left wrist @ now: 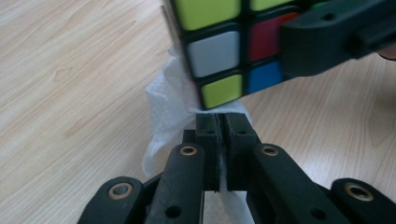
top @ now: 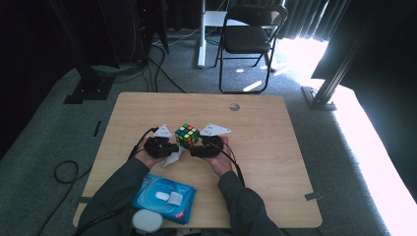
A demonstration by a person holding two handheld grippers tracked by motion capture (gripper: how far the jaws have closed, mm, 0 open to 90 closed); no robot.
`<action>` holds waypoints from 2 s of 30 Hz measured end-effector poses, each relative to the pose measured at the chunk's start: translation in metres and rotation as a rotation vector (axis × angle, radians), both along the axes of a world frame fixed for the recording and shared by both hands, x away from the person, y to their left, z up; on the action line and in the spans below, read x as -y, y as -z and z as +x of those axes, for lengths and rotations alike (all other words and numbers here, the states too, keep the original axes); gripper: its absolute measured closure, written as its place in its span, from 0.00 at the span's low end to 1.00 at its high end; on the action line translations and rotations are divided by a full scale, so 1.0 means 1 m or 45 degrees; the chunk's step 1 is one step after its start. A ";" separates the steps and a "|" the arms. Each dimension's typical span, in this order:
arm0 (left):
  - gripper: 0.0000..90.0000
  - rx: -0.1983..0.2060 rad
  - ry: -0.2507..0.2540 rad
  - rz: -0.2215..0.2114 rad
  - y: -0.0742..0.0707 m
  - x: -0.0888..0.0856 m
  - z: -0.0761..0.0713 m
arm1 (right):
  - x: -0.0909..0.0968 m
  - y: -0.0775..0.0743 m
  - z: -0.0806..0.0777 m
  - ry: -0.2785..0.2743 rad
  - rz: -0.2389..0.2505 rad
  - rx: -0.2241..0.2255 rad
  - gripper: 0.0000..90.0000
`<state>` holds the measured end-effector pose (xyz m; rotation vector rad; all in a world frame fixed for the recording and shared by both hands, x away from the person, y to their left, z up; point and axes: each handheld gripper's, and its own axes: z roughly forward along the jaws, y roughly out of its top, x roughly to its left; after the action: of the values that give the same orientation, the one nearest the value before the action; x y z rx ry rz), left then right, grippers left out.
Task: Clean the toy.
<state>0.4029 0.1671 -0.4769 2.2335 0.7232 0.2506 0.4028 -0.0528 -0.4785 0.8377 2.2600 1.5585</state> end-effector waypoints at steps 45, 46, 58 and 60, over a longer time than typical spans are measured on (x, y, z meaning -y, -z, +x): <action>0.96 0.102 0.076 -0.046 -0.009 0.008 -0.011 | -0.006 -0.003 0.008 0.068 0.043 -0.024 0.38; 0.96 0.102 0.091 -0.049 -0.009 0.009 -0.012 | -0.007 -0.003 0.008 0.070 0.039 -0.029 0.38; 0.96 0.083 -0.086 -0.070 -0.007 -0.020 -0.002 | 0.003 0.002 0.012 0.116 0.021 -0.052 0.38; 0.96 0.083 -0.156 -0.077 -0.006 -0.031 0.001 | 0.005 0.004 0.012 0.116 0.018 -0.052 0.38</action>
<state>0.4043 0.1984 -0.4707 2.1164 0.8227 0.3557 0.4143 -0.0578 -0.4822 0.9703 2.2080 1.5316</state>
